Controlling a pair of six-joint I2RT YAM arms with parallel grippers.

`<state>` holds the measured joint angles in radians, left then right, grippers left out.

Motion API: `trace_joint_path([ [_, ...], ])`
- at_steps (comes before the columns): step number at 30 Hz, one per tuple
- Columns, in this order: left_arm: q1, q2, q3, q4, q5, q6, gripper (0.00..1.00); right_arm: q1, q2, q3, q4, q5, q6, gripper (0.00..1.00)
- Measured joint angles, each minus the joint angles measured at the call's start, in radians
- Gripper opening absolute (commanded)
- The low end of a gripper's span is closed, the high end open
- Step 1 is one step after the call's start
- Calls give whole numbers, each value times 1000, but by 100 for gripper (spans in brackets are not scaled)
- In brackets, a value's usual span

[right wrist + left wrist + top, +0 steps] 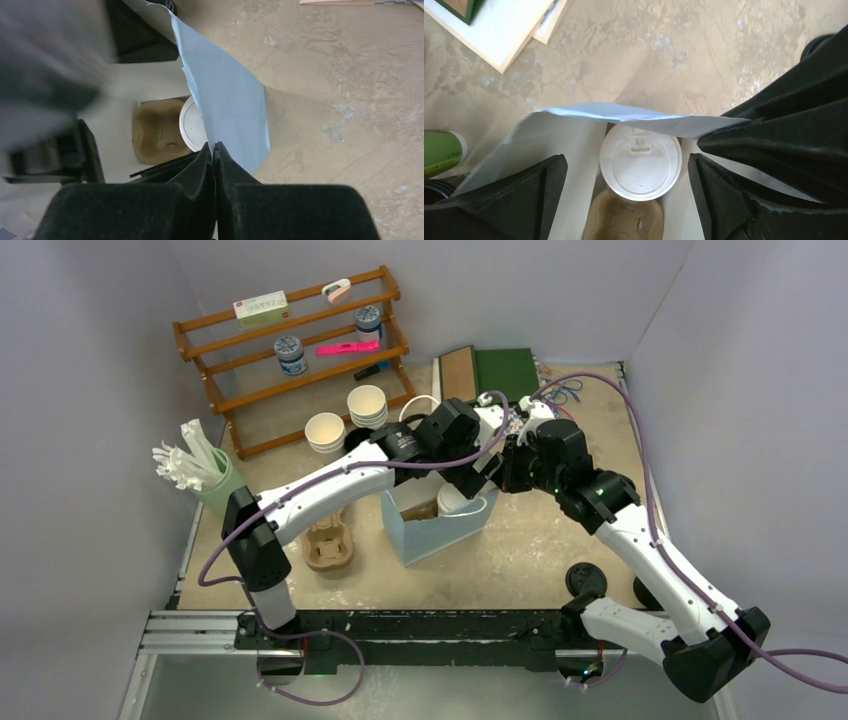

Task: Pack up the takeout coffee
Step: Place the coffee cup on the cup tray.

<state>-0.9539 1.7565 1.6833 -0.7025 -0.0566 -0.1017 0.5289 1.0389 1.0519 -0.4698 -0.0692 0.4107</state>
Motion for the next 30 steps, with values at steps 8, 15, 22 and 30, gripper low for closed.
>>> trace_joint_path([
  [8,11,-18,54,0,5,-11,97,1,2,0,3,2,-4,2],
  [15,10,-20,68,-24,-2,-11,95,1,2,5,-1,24,-17,1],
  [22,10,-53,158,-63,-31,-14,91,-12,39,35,1,34,-45,2],
  [30,11,-228,193,-81,-127,-48,84,-39,169,133,23,17,-126,7],
])
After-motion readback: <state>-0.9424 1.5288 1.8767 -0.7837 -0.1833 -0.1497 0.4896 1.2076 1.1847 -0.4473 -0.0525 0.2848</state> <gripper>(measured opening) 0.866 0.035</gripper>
